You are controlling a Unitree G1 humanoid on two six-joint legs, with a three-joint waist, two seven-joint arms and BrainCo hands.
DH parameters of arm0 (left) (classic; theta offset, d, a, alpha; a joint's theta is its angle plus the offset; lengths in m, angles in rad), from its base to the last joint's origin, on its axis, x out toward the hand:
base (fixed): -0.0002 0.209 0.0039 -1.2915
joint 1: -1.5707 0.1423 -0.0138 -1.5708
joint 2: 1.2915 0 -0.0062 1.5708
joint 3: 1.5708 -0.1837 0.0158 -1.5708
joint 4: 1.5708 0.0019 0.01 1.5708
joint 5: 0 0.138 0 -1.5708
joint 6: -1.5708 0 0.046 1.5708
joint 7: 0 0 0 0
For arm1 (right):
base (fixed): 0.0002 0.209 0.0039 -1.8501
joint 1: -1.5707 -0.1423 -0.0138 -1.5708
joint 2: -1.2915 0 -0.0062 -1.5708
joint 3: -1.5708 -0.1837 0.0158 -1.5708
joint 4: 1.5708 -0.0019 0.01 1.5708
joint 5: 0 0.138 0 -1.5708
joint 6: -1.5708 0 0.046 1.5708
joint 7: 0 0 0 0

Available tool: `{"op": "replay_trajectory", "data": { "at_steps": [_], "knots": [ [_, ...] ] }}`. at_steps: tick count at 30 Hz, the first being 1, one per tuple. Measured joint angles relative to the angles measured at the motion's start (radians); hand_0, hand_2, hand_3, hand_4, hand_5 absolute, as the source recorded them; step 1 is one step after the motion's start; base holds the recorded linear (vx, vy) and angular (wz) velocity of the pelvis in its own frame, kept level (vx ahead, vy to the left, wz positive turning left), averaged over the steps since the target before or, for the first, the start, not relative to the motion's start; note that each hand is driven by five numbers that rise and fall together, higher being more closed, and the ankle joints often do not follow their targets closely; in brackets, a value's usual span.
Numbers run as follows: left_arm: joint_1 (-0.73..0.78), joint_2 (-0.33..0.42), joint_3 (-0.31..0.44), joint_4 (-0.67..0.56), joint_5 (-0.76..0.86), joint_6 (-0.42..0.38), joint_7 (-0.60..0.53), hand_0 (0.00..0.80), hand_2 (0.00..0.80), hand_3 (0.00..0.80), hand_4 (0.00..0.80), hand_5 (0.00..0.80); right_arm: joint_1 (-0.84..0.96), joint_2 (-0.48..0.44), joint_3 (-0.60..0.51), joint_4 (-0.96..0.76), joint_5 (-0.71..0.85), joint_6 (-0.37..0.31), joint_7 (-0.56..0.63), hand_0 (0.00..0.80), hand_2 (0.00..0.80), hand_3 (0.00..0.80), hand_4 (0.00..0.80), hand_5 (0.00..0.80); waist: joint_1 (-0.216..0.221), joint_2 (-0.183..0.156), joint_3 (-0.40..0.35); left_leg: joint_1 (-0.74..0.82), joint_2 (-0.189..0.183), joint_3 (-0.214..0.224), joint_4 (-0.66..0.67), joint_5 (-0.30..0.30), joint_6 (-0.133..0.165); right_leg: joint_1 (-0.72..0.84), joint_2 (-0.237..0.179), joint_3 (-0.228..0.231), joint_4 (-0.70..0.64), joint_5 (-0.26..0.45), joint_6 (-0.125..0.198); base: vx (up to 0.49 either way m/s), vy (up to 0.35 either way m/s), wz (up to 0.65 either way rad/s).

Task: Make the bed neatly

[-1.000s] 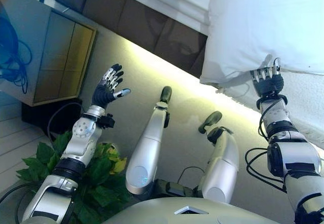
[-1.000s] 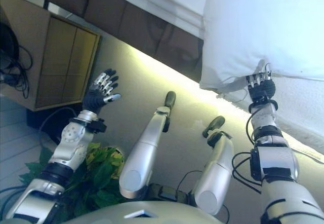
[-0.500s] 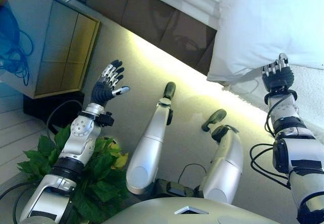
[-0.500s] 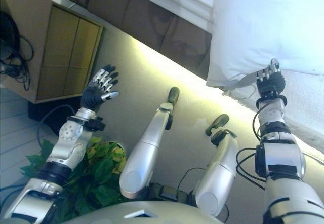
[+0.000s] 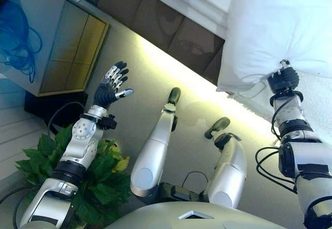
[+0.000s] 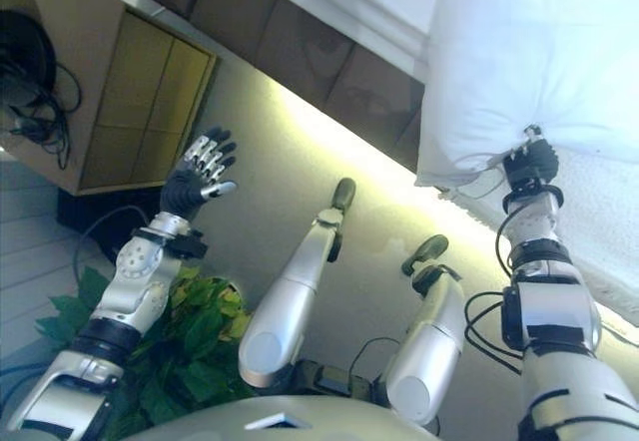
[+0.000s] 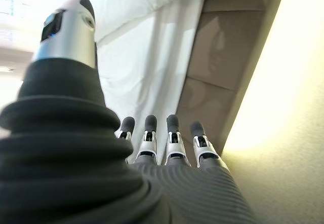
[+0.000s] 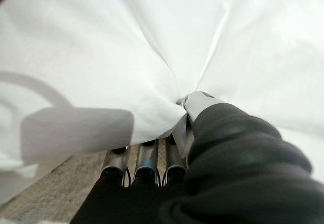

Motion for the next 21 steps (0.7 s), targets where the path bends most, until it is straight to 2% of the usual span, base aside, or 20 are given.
{"op": "replay_trajectory", "data": {
  "at_steps": [3,5,8,12,15,18,21],
  "knots": [
    [0.001,-0.001,0.006,-0.003,0.000,0.004,-0.001,0.000,0.000,0.000,0.000,0.000,0.037,0.046,0.033,-0.034,-0.029,-0.014,-0.019,0.800,0.800,0.800,0.800,0.800,0.004,-0.001,0.000,0.064,0.007,-0.023,-0.038,0.007,-0.005,0.088,0.014,-0.039,-0.054,0.008,0.008,0.078,-0.071,0.16],
    [0.003,-0.003,0.014,-0.003,0.000,0.006,-0.002,0.000,0.000,0.000,0.000,0.000,0.050,0.081,0.041,-0.062,-0.034,-0.024,-0.043,0.800,0.800,0.800,0.800,0.800,0.020,-0.002,-0.002,0.112,0.014,-0.027,-0.068,0.010,-0.009,0.142,0.031,-0.050,-0.100,0.016,0.005,0.095,0.010,0.02],
    [0.008,-0.007,0.039,-0.003,0.000,0.022,-0.001,0.000,0.000,0.000,0.000,0.000,0.060,0.129,0.075,-0.104,-0.045,-0.029,-0.083,0.800,0.800,0.800,0.800,0.800,0.031,-0.002,-0.004,0.171,0.014,-0.033,-0.100,0.014,-0.009,0.214,0.040,-0.070,-0.151,0.029,0.018,0.130,0.062,0.08],
    [0.009,-0.017,0.044,0.001,-0.007,0.053,-0.020,0.000,0.000,0.000,0.000,0.000,0.069,0.188,0.126,-0.148,-0.094,-0.030,-0.162,0.800,0.800,0.800,0.800,0.800,0.058,0.000,-0.022,0.249,0.000,-0.048,-0.155,0.019,-0.004,0.311,0.046,-0.079,-0.225,0.042,0.039,0.171,0.091,0.18],
    [0.012,-0.055,0.082,0.007,-0.032,0.075,-0.044,0.000,0.000,0.000,0.000,0.000,0.069,0.214,0.157,-0.158,-0.147,-0.028,-0.236,0.800,0.800,0.800,0.800,0.800,0.088,0.010,-0.043,0.297,-0.015,-0.073,-0.186,0.023,-0.004,0.390,0.052,-0.099,-0.281,0.049,0.053,0.182,0.113,0.35],
    [0.024,-0.076,0.082,0.010,-0.039,0.088,-0.084,0.000,0.000,0.000,0.000,0.000,0.069,0.226,0.191,-0.158,-0.163,-0.020,-0.301,0.800,0.800,0.800,0.800,0.800,0.118,0.018,-0.089,0.320,-0.037,-0.104,-0.208,0.027,0.000,0.460,0.055,-0.126,-0.337,0.050,0.071,0.175,0.104,0.55],
    [0.048,-0.084,0.085,0.013,-0.039,0.093,-0.119,0.000,0.000,0.000,0.000,0.000,0.070,0.240,0.196,-0.141,-0.182,0.011,-0.342,0.800,0.800,0.800,0.800,0.800,0.153,0.020,-0.130,0.334,-0.053,-0.117,-0.220,0.029,0.003,0.518,0.062,-0.133,-0.400,0.054,0.082,0.109,0.066,0.43]
  ]
}}
